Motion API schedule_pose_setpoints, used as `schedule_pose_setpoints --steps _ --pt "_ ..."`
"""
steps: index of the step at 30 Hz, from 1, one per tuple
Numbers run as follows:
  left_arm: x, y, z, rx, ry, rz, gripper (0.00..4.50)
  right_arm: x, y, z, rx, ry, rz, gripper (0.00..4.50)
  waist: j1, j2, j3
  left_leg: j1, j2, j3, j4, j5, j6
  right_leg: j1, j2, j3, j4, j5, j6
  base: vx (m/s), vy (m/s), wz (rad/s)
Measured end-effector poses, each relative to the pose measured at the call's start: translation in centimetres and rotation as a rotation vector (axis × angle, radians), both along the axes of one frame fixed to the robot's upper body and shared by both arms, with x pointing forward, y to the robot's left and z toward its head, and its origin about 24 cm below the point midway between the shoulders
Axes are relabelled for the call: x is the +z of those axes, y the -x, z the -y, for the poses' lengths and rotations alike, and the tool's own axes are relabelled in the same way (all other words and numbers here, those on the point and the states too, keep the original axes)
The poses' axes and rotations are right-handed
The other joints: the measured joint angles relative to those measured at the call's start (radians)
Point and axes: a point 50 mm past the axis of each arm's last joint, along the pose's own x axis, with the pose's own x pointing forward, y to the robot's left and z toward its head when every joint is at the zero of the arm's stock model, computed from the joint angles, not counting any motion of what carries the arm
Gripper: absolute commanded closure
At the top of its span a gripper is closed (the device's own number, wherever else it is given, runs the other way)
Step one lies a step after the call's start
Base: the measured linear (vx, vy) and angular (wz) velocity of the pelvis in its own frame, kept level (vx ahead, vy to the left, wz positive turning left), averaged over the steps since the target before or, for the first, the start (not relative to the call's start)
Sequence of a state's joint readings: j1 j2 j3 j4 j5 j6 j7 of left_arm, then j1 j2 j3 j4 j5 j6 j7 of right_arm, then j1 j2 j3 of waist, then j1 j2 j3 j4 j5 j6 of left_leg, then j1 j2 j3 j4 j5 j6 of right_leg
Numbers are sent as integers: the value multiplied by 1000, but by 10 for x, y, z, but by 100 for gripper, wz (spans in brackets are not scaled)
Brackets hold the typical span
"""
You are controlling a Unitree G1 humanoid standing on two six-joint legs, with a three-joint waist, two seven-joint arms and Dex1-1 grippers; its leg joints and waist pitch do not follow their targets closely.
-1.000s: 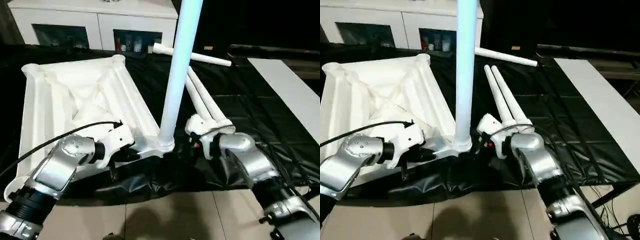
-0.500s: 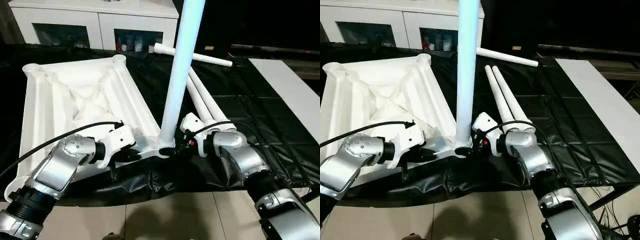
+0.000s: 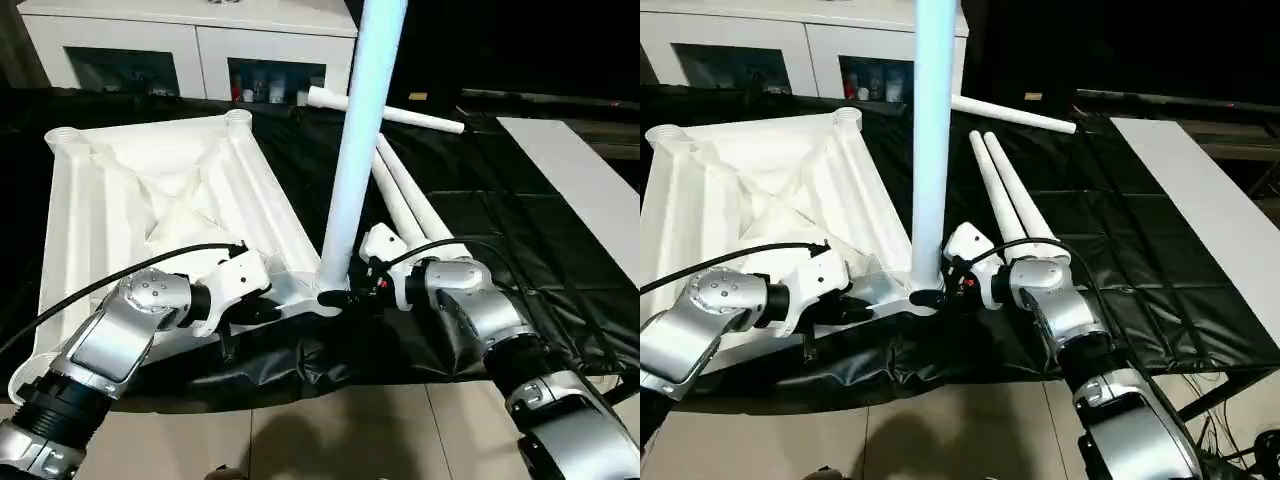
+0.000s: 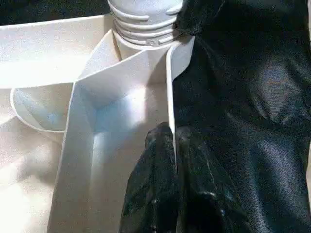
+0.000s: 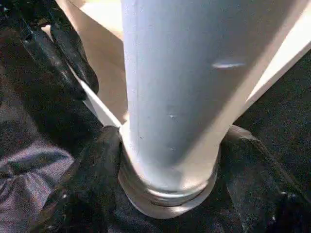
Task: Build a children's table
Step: Rotate leg to tighten
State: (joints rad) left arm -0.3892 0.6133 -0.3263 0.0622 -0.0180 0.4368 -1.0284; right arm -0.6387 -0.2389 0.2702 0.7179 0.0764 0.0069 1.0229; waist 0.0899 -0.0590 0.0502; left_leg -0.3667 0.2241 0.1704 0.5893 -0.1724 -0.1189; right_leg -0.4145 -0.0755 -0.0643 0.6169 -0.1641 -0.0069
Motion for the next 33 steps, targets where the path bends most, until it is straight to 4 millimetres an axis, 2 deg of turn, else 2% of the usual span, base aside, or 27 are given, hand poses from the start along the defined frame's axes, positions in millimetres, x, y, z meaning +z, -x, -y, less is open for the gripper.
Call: schedule_pose_setpoints --steps 4,7,11,13,15,18,20,21,23,25,26,30,33 --pt "-1 -1 1 18 5 8 450 -2 -1 -3 -39 -20 -1 180 -2 0 0 1 0 0 0 0 0 0 0 0 0 0 0 0 0 0" --pt "-6 -11 9 130 36 49 450 -9 -8 -8 -230 -66 9 181 -4 0 0 1 0 0 1 0 0 0 0 0 1 0 0 0 0 0" --pt "-13 -25 30 271 76 80 450 -17 -16 -19 -544 -137 -4 182 -7 0 0 2 0 0 1 0 0 0 0 0 1 0 2 0 0 0" --pt "-16 -29 41 326 106 74 450 -18 -18 -26 -637 -153 -18 182 -7 0 0 3 -1 -1 1 0 0 0 0 0 1 0 2 0 0 0" --pt "-20 -37 61 424 146 80 450 -18 -24 -35 -833 -173 -45 182 -8 0 0 2 -1 -1 1 0 0 0 0 0 1 0 2 0 0 0" --pt "-24 -39 79 469 163 83 450 -19 -27 -38 -954 -171 -61 182 -5 2 -3 2 -2 -1 1 0 0 2 -1 0 -1 0 3 0 0 0" --pt "-26 -40 83 484 157 89 450 -18 -29 -39 -972 -159 -57 182 -4 4 -4 2 -2 -1 1 0 0 3 -1 0 -3 0 3 0 0 0" --pt "-26 -40 83 485 157 92 450 -18 -29 -39 -975 -163 -55 127 -3 4 -4 1 -2 -1 1 0 0 2 -1 0 -3 0 3 0 0 0" --pt "-24 -42 82 493 153 116 450 -16 -28 -43 -972 -199 -64 110 -5 4 -4 1 -2 -1 1 0 0 1 -1 0 -3 0 3 0 0 0" --pt "-22 -50 71 565 112 171 450 -14 -24 -60 -872 -234 -77 103 -26 2 -3 -2 -3 -2 1 0 0 -1 -1 -2 -2 1 4 0 0 0" --pt "-21 -53 68 593 100 190 450 -13 -22 -64 -817 -235 -73 76 -33 1 -3 -6 -3 -6 1 0 0 -3 -1 -7 -5 1 4 0 0 0" --pt "-19 -54 62 601 95 201 450 -6 -22 -69 -753 -256 -38 52 -31 1 -3 -2 -2 -7 -1 0 0 -5 -1 -6 -4 3 4 0 0 0" --pt "-17 -51 54 575 87 205 450 7 -22 -70 -706 -287 37 25 -30 1 -3 -1 -1 -6 -5 0 0 -5 0 -6 -4 4 4 0 0 0"
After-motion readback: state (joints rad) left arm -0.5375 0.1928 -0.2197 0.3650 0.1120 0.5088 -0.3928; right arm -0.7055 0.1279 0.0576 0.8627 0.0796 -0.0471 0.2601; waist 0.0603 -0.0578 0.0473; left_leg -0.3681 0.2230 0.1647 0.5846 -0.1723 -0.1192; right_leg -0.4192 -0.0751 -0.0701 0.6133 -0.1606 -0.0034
